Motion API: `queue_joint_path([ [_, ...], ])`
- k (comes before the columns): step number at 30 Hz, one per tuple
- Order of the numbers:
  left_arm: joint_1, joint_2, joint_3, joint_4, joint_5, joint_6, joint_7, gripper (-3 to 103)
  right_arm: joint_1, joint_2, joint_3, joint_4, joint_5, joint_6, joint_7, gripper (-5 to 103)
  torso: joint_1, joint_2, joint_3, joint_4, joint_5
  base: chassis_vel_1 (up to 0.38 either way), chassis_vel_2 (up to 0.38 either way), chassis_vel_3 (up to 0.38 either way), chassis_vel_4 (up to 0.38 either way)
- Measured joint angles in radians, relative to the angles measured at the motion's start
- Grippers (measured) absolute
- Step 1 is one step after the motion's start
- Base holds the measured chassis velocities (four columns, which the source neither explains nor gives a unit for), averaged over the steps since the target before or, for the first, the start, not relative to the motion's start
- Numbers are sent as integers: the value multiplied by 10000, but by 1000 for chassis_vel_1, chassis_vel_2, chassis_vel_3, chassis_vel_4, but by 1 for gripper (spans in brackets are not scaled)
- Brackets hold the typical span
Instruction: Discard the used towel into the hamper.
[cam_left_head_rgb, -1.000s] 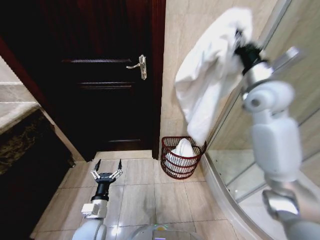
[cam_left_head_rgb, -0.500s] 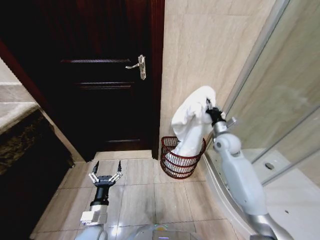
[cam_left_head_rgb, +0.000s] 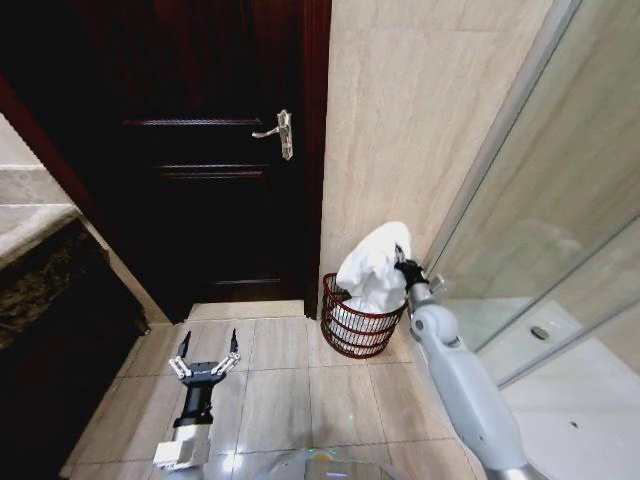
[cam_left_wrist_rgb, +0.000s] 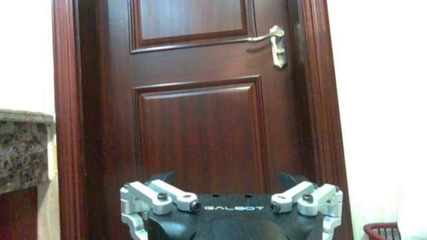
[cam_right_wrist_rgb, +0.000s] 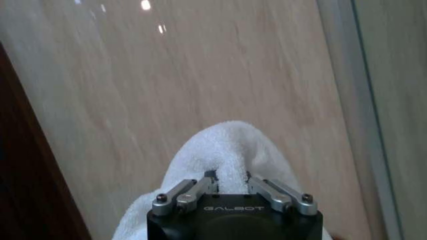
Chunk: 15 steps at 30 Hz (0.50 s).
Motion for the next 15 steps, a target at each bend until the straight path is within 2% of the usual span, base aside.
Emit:
queue_joint_path([
  [7, 195, -35, -71, -56, 5, -98, 12, 100, -482, -141, 227, -271, 111, -835, 29, 14, 0, 0, 1, -1, 4, 0, 0, 0, 0],
  [9, 234, -27, -87, 10, -5, -185, 15, 100, -484, -206, 360, -362, 300, -1440, 257, 14, 0, 0, 1, 0, 3, 0, 0, 0, 0],
  [10, 234, -27, -87, 10, -5, -185, 15, 100, -484, -206, 360, -362, 300, -1440, 257, 14, 0, 0, 1, 0, 3, 0, 0, 0, 0],
  [11, 236, -14, -98, 58, -6, -231, 15, 100, -469, -243, 411, -357, 435, -1806, 357, 14, 0, 0, 1, -1, 2, 0, 0, 0, 0],
  [12, 250, -1, -117, 107, -12, -284, 15, 100, -420, -325, 476, -297, 610, -2542, 494, 14, 0, 0, 1, -1, 2, 0, 0, 0, 0],
  [13, 250, -1, -117, 107, -12, -284, 15, 100, -420, -325, 476, -297, 610, -2542, 494, 14, 0, 0, 1, -1, 2, 0, 0, 0, 0],
  [15, 298, 15, -129, 127, -43, -325, 16, 100, -255, -490, 566, -120, 724, -3789, 490, 14, 0, 0, 1, -1, 2, 0, 0, 0, 0],
])
